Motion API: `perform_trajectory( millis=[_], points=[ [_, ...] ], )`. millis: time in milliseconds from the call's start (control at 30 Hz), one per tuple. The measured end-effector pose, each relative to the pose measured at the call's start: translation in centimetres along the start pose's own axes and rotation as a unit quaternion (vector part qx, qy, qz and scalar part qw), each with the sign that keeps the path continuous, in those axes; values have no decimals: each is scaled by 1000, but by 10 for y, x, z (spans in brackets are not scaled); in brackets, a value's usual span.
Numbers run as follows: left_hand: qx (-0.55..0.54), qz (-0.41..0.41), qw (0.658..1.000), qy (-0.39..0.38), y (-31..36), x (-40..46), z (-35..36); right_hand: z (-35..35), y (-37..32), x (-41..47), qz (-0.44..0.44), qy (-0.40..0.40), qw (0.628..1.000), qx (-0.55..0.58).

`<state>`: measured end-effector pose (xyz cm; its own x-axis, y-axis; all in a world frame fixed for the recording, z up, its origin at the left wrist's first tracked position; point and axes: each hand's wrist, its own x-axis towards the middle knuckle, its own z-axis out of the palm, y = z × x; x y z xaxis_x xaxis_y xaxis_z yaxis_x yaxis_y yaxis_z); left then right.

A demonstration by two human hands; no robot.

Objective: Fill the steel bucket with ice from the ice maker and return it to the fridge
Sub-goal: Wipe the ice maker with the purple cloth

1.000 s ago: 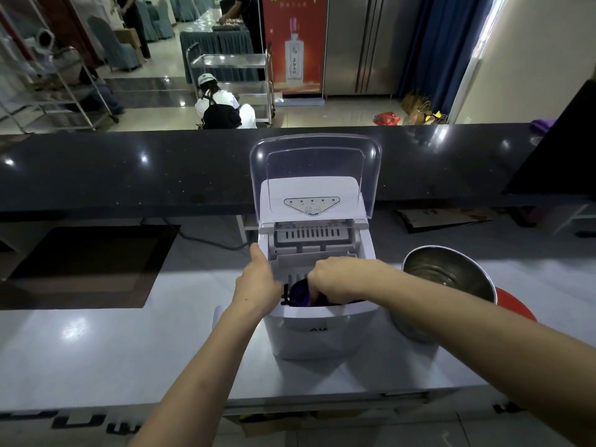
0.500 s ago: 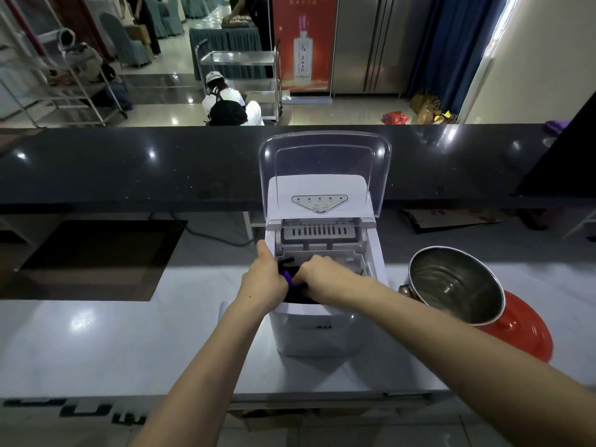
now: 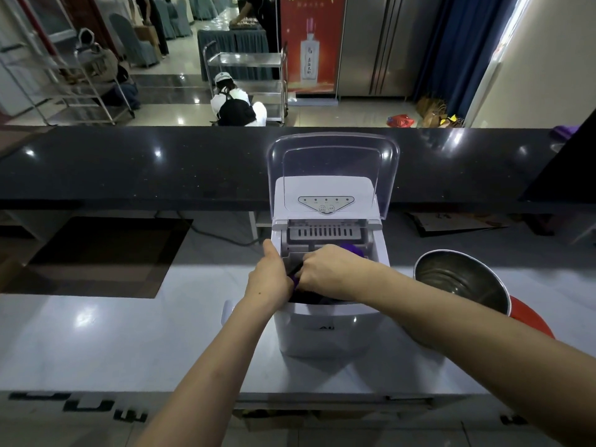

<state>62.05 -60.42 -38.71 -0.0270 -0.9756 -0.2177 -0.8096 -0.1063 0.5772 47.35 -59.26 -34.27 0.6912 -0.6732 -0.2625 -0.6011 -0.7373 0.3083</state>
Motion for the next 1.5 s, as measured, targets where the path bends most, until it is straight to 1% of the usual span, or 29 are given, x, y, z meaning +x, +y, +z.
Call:
perform_trajectory(
  millis=[33,100,200,267,333,433,533,667,767,900,1067,1133,1233,1400,1500],
  points=[
    [2,-1,1000,2,0,0,0,6,1,0,-12,7,1000,-14],
    [7,-4,1000,8,-1,0,1,19,8,-3,-21,11,1000,-6],
    [9,1,1000,12,-1,0,2,26,13,-14,25,-10,999,38],
    [7,4,1000,13,-2,0,2,27,14,-20,65,-35,996,56],
    [8,8,1000,15,-2,1,2,25,17,-25,94,-79,989,87],
    [6,13,1000,15,-3,0,2,26,21,-33,111,-123,973,158],
    [4,10,1000,14,-2,0,2,34,20,-29,110,-120,964,210],
    [8,10,1000,12,-1,0,0,44,18,-21,116,-122,934,314],
    [15,11,1000,5,-2,1,0,47,21,-20,117,-121,916,364],
    [26,10,1000,-3,-3,3,0,39,13,-8,124,-80,899,413],
    [28,22,999,-8,-5,3,-1,39,-2,10,171,-22,844,508],
    [23,25,999,-13,-6,2,-2,44,-2,10,203,3,815,543],
    [20,26,999,-20,-6,2,-4,54,0,8,265,48,753,600],
    [16,23,999,-33,-6,0,-8,57,-1,8,337,129,666,653],
    [14,29,999,-38,-5,0,-10,57,0,4,382,200,587,686]
  ],
)
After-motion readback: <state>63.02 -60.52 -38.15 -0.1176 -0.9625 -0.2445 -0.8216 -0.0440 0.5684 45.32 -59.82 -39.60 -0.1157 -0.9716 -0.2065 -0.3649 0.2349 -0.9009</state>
